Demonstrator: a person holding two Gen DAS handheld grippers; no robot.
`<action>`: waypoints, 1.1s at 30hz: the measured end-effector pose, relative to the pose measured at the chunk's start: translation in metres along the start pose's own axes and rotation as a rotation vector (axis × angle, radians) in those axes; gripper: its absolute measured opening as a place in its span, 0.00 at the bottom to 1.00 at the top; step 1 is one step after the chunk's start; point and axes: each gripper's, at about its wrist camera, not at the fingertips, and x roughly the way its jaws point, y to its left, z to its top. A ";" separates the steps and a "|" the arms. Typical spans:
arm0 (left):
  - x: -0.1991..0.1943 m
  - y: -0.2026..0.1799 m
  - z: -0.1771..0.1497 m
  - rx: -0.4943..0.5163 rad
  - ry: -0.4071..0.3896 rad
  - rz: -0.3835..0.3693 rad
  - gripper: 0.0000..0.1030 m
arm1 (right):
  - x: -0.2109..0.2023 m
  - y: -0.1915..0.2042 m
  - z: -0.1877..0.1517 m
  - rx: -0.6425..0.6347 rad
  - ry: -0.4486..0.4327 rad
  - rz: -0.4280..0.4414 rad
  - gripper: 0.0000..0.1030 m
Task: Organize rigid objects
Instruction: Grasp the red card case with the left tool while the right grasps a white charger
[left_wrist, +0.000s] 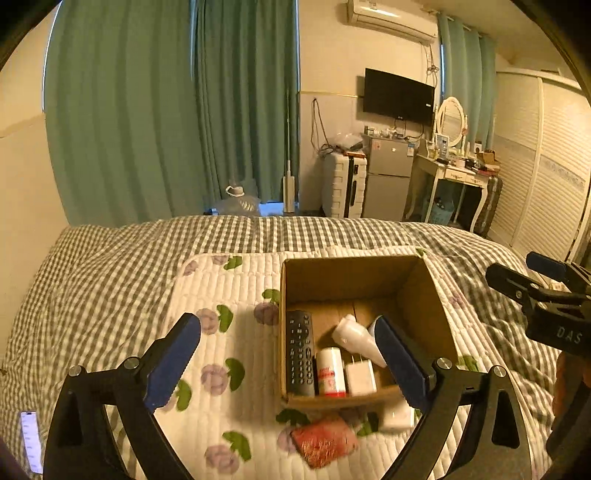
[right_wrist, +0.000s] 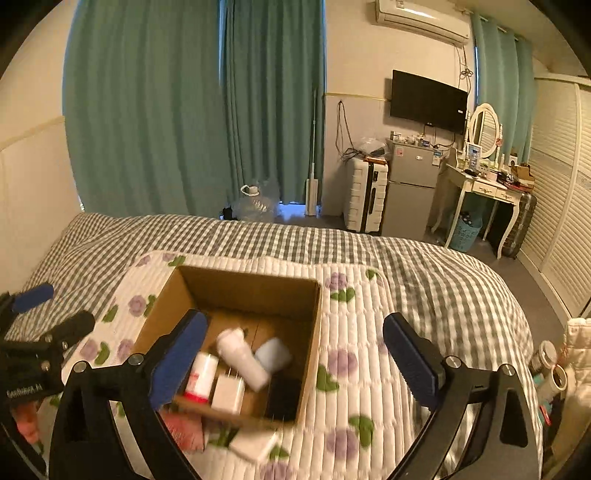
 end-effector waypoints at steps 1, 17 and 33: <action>-0.005 0.002 -0.004 -0.002 0.002 0.000 0.96 | -0.007 0.002 -0.007 -0.003 0.006 -0.001 0.95; 0.065 0.015 -0.122 0.016 0.208 0.054 0.96 | 0.083 0.033 -0.115 -0.033 0.272 -0.027 0.95; 0.091 0.016 -0.150 0.017 0.315 0.072 0.96 | 0.150 0.040 -0.167 -0.058 0.450 0.080 0.66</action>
